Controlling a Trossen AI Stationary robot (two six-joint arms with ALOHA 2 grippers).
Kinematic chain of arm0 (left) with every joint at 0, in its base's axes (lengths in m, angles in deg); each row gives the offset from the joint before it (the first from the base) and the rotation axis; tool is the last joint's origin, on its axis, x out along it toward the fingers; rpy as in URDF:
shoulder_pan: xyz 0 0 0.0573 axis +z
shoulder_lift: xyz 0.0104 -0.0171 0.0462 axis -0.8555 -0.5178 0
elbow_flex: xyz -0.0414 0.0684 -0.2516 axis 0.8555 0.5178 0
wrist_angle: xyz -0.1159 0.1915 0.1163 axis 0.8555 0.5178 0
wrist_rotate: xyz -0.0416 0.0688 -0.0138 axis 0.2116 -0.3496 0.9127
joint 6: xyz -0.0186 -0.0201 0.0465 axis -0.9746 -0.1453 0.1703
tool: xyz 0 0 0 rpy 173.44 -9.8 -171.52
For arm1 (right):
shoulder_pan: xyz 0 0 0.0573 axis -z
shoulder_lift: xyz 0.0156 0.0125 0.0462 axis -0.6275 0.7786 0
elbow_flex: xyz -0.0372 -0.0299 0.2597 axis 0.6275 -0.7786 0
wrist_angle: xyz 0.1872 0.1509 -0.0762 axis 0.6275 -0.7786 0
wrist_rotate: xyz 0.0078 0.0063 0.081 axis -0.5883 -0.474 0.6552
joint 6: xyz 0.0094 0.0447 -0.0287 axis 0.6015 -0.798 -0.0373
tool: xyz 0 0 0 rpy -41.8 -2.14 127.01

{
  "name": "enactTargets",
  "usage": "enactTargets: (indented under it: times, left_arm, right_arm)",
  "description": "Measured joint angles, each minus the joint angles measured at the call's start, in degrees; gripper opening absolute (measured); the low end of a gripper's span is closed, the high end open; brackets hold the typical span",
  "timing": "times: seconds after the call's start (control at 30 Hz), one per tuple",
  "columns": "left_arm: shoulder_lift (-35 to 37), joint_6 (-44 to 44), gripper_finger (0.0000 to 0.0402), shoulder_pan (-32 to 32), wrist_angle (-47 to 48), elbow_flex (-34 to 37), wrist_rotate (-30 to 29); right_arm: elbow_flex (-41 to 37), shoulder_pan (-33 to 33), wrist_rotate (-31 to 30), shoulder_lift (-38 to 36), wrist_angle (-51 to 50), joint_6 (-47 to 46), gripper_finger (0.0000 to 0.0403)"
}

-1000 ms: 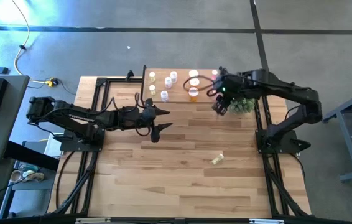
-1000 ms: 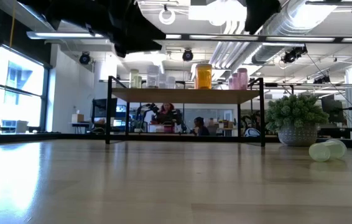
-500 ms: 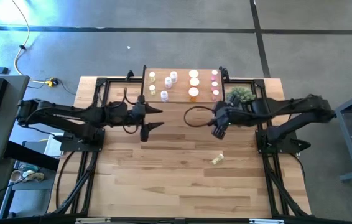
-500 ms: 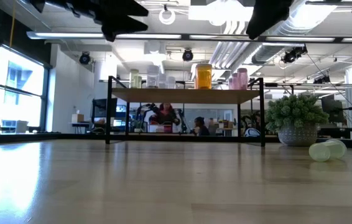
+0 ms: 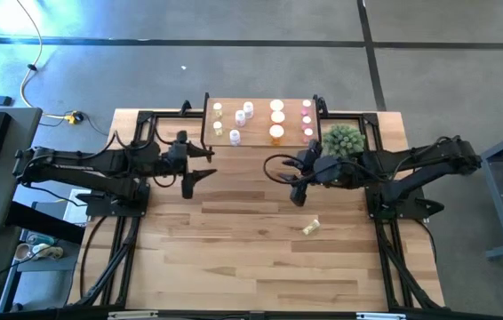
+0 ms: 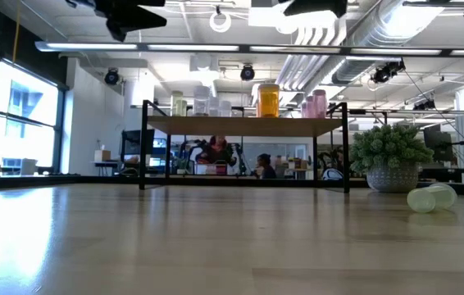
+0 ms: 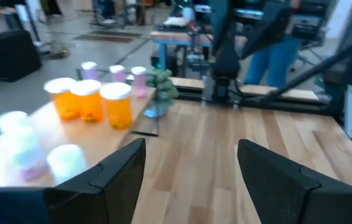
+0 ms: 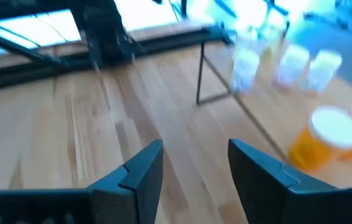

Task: Pick and place medicine bottles onto shelf by color
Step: Adjust the pill bottles on the shelf

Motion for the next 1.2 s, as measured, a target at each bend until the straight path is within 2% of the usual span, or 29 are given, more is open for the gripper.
enactTargets:
  times: [0.17,0.3,0.37,0.53,0.77,1.2]
  left_arm:
    - [1.29,1.81,0.0243,0.00,2.64,0.00,-5.65]
    - [0.93,3.17,0.0243,0.59,3.88,0.00,-12.49]
    - [0.48,3.55,0.0243,1.43,4.14,0.02,-13.81]
    - [0.31,3.15,0.0243,4.64,5.49,0.02,-13.11]
    - [-2.23,2.99,0.0243,7.08,3.80,2.26,-9.20]
    - [-12.31,3.53,0.0243,10.66,-1.26,2.94,-10.26]
  right_arm:
    - [0.00,1.17,0.02,0.00,8.20,5.38,0.0172]
    - [0.00,3.20,0.01,0.00,11.89,6.19,0.0172]
    - [0.00,4.45,0.02,0.00,12.55,7.80,0.0172]
    - [0.00,8.44,0.14,0.00,13.35,8.56,0.0172]
    - [2.60,16.11,6.23,0.02,13.83,11.54,0.0172]
    - [6.71,27.72,9.05,0.04,13.67,18.53,0.0172]
